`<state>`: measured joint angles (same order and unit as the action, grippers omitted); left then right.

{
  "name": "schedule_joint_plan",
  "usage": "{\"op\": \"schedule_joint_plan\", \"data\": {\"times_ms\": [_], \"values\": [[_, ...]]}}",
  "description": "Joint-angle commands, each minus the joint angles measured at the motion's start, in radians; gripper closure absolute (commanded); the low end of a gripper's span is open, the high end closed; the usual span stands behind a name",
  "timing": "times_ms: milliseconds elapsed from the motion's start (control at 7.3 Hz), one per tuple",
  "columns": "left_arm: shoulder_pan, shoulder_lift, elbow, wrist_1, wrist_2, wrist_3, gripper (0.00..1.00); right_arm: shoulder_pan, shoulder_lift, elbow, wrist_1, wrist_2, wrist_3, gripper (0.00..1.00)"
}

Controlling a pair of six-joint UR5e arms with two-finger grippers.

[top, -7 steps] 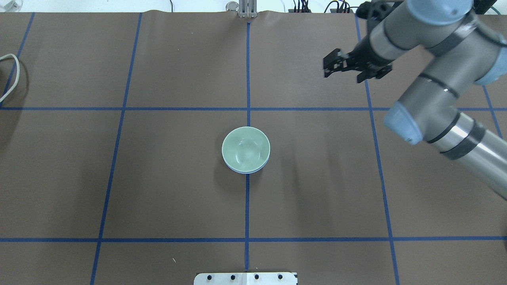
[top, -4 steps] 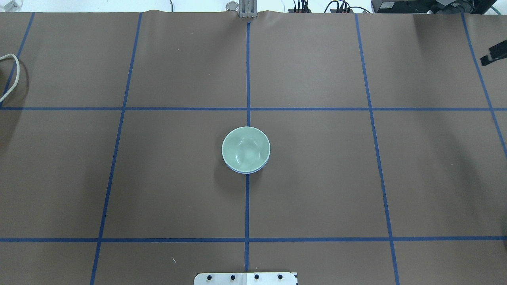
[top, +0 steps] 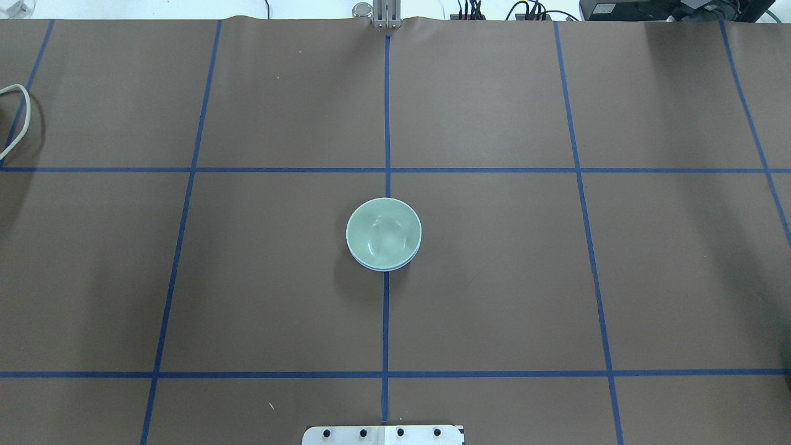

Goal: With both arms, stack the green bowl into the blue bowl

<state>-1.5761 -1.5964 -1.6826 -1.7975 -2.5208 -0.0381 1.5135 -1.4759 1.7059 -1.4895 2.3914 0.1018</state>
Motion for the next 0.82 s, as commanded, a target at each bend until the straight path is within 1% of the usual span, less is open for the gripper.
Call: {"op": "schedule_joint_plan", "data": {"times_ms": [0,685], "values": [[-0.016,-0.017,0.093,0.003,0.000,0.049,0.03,0.002,-0.004,0.008,0.002,0.000,-0.004,0.00],[-0.016,-0.025,0.100,0.004,0.002,0.049,0.03,0.001,-0.004,0.003,-0.001,-0.001,-0.002,0.00]]}}
